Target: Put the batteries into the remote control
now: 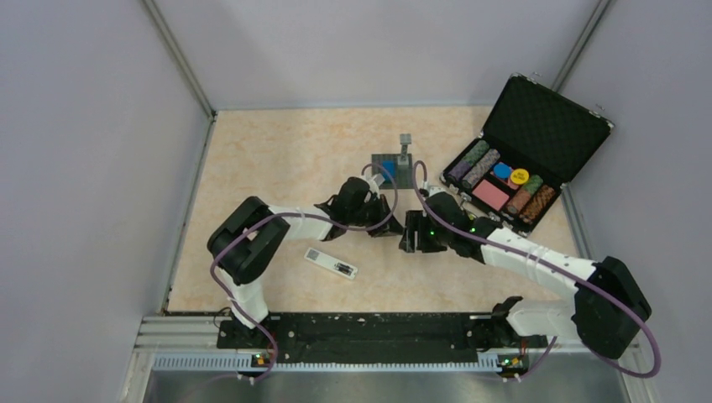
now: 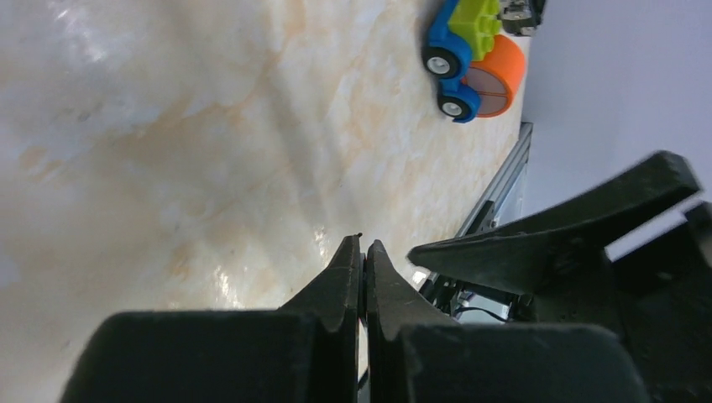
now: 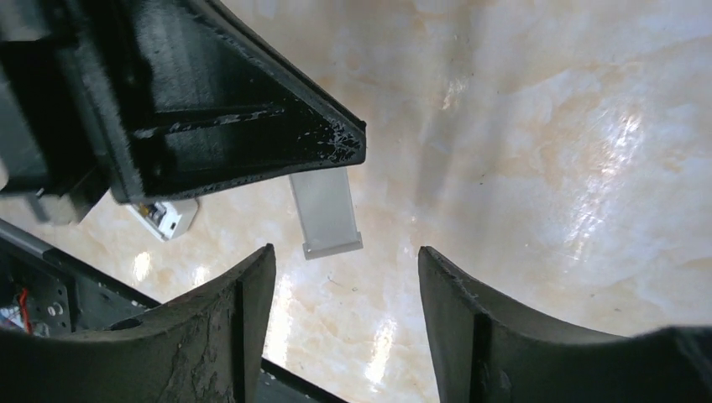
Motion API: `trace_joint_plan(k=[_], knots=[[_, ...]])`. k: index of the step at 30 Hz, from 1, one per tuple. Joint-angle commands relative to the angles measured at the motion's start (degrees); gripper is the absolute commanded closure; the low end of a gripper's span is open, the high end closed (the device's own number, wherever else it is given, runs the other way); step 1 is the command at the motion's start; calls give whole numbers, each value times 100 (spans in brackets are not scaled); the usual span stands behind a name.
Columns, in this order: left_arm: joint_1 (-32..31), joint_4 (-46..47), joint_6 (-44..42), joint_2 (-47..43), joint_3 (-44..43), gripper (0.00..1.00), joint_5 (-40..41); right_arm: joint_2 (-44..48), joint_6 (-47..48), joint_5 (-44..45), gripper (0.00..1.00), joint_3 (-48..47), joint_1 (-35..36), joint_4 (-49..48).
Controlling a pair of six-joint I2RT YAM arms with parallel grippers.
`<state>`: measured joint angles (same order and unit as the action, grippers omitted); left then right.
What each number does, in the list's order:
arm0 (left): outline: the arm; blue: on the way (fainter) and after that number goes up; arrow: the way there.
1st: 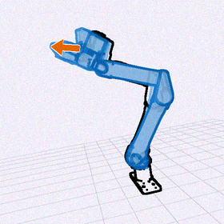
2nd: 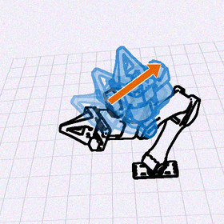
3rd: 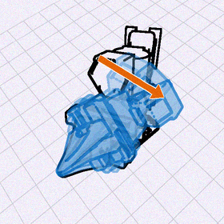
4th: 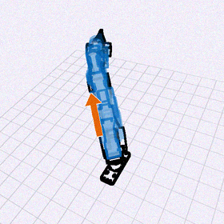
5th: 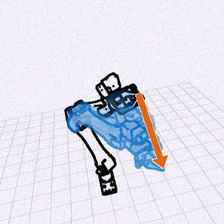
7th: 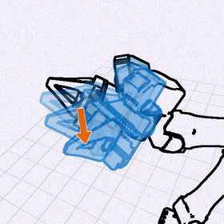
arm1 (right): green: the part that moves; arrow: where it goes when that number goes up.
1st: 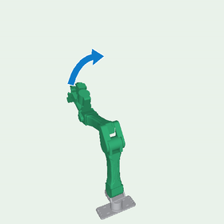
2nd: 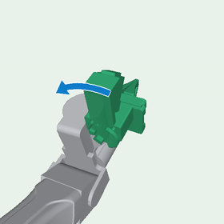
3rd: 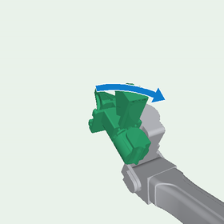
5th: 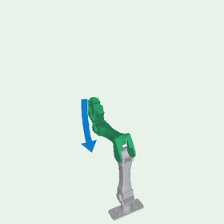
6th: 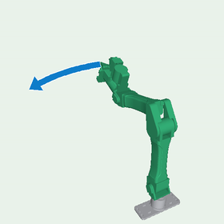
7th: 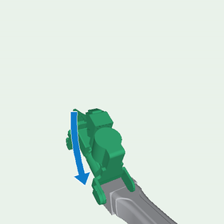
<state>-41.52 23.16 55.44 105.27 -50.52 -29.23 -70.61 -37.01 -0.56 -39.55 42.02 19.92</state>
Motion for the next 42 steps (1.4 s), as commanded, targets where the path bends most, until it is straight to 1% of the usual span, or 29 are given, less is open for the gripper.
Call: trace_joint_plan(k=[1,3,4,6,9,12,13,16,19,21,22,27,29,32,35,42], knots=[[-7,-1651,94,-673,-703,100,487,744,937,-40,37,-443,105,-91],[19,-2650,94,-779,-1201,100,516,1086,1674,-43,37,-722,380,-66],[47,-3150,110,-820,-1446,100,465,1260,2011,96,37,-880,588,-2],[87,-3920,133,-892,-1961,100,351,1445,2595,654,37,-1146,1015,76],[158,-4718,203,-1055,-2368,100,169,1640,3325,1312,38,-1267,1642,18],[279,-5190,427,-1231,-2542,100,-133,1867,4178,1906,38,-1117,2307,-212],[340,-5277,498,-1289,-2559,100,-222,1982,4507,2140,38,-1039,2595,-340],[450,-5535,682,-1562,-2584,100,-438,2339,5218,2347,39,-721,3043,-877],[499,-5710,856,-1818,-2636,100,-544,2633,5976,2367,39,-293,3335,-1457],[509,-5857,936,-1972,-2670,100,-575,2742,6431,2410,42,-17,3463,-1877],[511,-5922,979,-2055,-2678,100,-601,2774,6556,2435,43,46,3482,-1936],[522,-6143,1199,-2454,-2666,100,-650,2903,7189,2463,44,575,3493,-2913],[509,-6223,1269,-2653,-2651,100,-545,2955,7343,2364,45,700,3495,-3184],[496,-6282,1392,-3020,-2529,100,-289,2976,7324,2304,48,720,3499,-3491],[481,-6240,1525,-3233,-2388,100,-276,2968,7316,2179,51,730,3528,-3829],[460,-6311,1547,-3383,-2307,100,-249,2753,7544,1785,50,562,3679,-3941]])
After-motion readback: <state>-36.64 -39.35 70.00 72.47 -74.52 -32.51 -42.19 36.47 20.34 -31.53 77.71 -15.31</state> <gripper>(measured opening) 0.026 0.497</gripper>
